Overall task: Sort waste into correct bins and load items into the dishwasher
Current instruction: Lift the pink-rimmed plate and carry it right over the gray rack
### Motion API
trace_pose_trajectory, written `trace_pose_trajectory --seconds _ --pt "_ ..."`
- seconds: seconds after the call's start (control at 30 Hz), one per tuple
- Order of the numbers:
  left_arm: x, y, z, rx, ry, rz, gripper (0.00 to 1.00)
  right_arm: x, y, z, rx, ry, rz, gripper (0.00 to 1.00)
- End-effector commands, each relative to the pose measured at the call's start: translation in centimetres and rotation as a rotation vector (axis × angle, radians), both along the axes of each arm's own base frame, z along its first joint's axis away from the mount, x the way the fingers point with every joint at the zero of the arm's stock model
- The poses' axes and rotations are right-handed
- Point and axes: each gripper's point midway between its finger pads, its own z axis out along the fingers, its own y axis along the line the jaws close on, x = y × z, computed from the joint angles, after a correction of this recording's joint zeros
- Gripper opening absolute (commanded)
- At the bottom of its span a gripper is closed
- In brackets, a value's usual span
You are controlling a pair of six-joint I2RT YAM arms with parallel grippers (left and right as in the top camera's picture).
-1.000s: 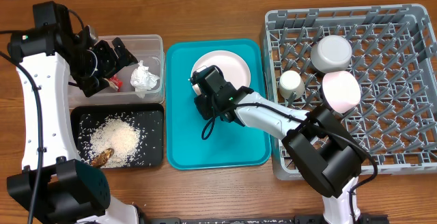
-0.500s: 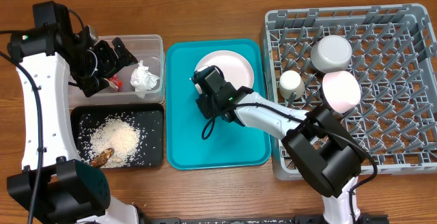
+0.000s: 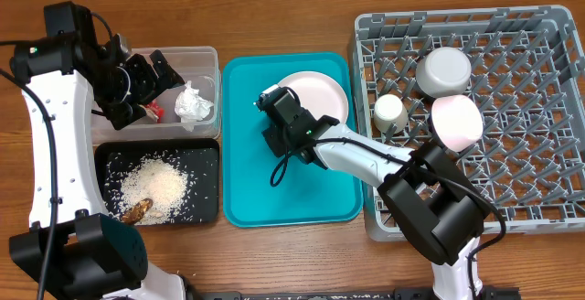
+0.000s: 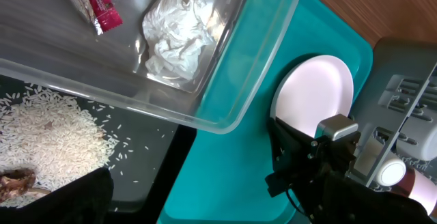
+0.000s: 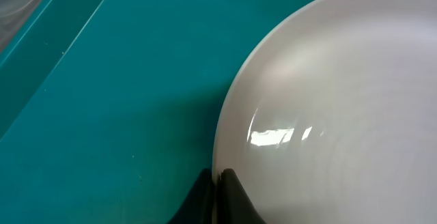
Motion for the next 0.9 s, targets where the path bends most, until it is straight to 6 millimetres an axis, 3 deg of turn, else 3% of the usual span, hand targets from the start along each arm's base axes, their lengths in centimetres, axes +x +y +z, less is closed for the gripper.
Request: trace_pose_trajectory --seconds 0.0,0.3,0.4,0.5,0.63,0.73,0.87 --pt "0.4 0.0 0.6 0.011 -0.02 -0.001 1.0 0.1 0.5 3.0 0.057 -0.017 -0.009 0.04" --pt "0.4 0.0 0.6 0.011 -0.02 -0.001 1.0 -0.1 0.1 15.7 0.225 -0.193 -0.012 0.04" --pt "0.4 0.0 0.6 0.012 -0.02 -0.001 1.0 -0.3 -0.8 20.2 0.325 -0.232 -0.071 0.04" --pt "0.4 0.0 0.6 0.012 -0.02 -0.001 1.0 -0.1 -2.8 23.9 0.447 -0.232 -0.165 0.04" --pt "0.4 0.0 0.6 0.011 -0.02 -0.001 1.0 -0.3 -5.5 28.4 0.621 -0.196 -0.149 0.04" --pt "0.4 0.0 0.6 0.012 -0.02 -0.001 1.0 0.1 -8.6 30.7 0.736 -0.154 -0.132 0.04" --pt "0.4 0.0 0.6 0.011 -0.02 -0.001 1.0 0.9 -13.6 32.1 0.859 -0.081 -0.1 0.04"
